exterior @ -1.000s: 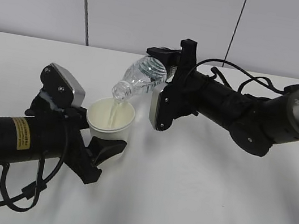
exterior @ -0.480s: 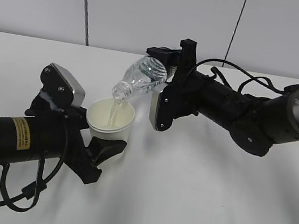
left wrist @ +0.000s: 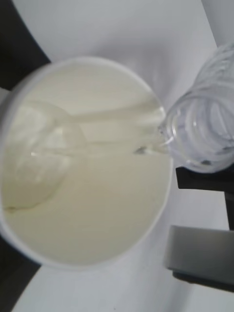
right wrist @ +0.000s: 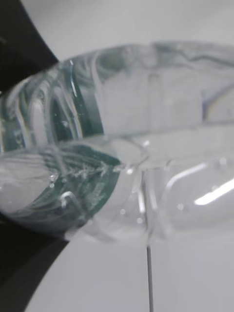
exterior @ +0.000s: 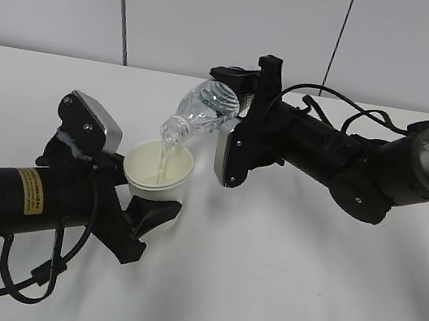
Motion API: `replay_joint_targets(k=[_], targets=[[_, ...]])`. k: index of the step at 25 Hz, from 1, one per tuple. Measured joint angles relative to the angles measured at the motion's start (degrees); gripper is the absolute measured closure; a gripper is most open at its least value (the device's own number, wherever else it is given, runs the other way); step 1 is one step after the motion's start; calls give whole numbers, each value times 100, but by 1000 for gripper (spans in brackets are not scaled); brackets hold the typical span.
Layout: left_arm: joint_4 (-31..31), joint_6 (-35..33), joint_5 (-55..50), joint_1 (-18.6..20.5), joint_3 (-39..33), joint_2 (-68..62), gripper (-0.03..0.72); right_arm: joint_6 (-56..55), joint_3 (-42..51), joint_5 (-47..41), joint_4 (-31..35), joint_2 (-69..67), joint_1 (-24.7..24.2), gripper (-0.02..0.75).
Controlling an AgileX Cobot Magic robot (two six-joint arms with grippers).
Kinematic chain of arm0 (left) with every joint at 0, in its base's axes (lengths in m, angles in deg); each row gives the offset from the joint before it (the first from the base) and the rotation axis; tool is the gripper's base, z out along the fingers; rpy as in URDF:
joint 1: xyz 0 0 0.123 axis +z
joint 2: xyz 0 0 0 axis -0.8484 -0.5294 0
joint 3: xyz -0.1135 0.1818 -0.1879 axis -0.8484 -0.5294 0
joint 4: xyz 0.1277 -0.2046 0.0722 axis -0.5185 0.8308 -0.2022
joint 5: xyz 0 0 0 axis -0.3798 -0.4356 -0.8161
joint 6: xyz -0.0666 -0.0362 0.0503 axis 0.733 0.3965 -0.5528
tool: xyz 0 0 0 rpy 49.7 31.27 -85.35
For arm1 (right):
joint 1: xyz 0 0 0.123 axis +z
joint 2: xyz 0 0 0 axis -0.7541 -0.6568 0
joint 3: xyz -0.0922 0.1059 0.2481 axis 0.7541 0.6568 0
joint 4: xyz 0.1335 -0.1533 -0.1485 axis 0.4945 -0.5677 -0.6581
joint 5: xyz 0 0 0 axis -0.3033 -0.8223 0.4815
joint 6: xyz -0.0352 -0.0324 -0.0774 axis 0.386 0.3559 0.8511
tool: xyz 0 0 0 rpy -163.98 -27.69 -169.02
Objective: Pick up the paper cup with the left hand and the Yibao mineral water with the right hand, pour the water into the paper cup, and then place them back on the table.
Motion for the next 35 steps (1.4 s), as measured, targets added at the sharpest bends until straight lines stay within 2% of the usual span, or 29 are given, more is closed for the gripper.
replay_joint_targets(k=[35], targets=[[0,0,-4,0,0,0,247,213,0,10,9,0,0,265]])
